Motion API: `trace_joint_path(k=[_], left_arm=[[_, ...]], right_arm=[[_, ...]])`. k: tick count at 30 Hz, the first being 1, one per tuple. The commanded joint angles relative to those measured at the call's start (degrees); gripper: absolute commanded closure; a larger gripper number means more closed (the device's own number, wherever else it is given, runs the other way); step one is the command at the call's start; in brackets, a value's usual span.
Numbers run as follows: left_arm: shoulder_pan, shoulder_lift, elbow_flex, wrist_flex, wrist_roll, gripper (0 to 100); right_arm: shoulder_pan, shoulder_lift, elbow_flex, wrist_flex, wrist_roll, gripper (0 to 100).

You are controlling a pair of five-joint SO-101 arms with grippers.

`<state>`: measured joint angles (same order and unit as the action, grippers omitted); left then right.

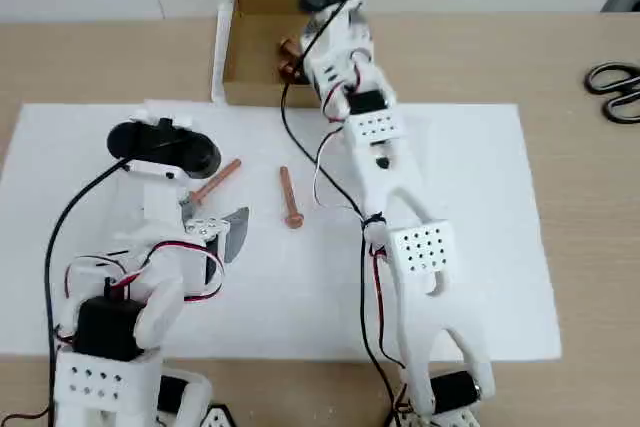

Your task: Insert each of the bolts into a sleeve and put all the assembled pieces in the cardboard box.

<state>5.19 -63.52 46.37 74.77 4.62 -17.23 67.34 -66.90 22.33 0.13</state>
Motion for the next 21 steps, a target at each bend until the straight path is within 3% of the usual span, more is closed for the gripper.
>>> trace_joint_path(k=[1,5,10,21], left_arm=[[-0.6,-0.2,-0.6,-1.1,-0.2,78],[-0.6,-0.2,-0.7,-1.2,-0.2,78],[-0.5,-0.3,-1.9,-0.9,-0.2,78],[-0.5,-0.3,-2.9,-0.8,0.0,78]], right_arm=[[1.5,-1.5,-14.2,7.0,0.4,75.9],[2.2,-1.5,-30.3,21.1,0.4,76.0],[5.1,-9.2,-29.5,34.2,0.4,76.0],[6.5,-29.7,-29.1,74.2,0.5,76.0]])
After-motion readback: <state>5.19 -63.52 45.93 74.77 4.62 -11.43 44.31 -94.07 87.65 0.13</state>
